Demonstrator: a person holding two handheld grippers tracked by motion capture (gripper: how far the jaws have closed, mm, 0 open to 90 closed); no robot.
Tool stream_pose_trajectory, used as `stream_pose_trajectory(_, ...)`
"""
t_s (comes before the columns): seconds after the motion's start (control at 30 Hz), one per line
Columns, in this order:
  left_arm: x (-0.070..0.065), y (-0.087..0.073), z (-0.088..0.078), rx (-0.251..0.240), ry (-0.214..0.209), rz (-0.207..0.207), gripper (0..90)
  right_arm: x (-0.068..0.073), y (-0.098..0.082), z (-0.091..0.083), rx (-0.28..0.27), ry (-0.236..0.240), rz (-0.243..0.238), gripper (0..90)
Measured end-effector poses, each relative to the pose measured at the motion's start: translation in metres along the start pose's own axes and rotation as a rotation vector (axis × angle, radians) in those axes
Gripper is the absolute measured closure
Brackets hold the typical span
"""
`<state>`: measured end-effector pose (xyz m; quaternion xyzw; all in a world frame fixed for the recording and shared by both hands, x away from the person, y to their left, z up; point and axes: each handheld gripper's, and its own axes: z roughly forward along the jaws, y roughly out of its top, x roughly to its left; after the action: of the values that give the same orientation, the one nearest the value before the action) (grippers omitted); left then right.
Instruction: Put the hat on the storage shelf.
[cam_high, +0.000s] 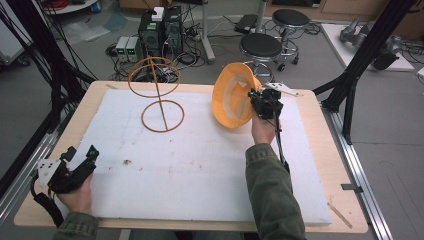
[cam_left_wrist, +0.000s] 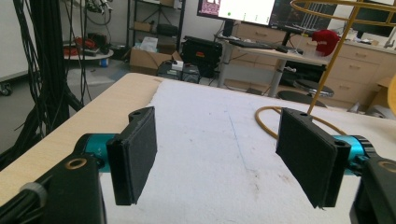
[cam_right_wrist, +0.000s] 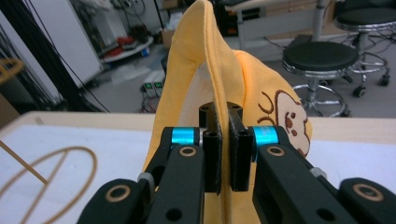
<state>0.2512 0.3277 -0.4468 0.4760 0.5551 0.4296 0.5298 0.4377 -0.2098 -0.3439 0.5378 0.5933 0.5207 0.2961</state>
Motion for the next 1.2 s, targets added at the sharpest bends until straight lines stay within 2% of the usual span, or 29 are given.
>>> stream_pose_trajectory(0.13,0.0,0.0,0.0,-0.003,-0.001,-0.001,29.2,0.002,0.006,-0.01,-0.066,0.012,0.014,86.4)
stream_pose_trajectory(0.3,0.0,0.0,0.0,0.0,-0.002,-0.004,29.2,0.004,0.013,-0.02,-0.138,0.065,0.059,86.3)
stream_pose_trajectory(0.5,0.0,0.0,0.0,-0.001,-0.002,-0.003,29.2,0.01,0.021,-0.029,-0.212,0.078,0.034,86.3)
stream_pose_trajectory(0.73,0.0,0.0,0.0,-0.006,0.001,-0.005,29.2,0.034,0.04,-0.029,-0.237,0.072,-0.061,86.3)
stream_pose_trajectory(1.2,0.003,0.001,0.0,-0.011,0.001,-0.031,29.2,0.069,0.062,-0.02,-0.237,0.056,-0.124,86.3)
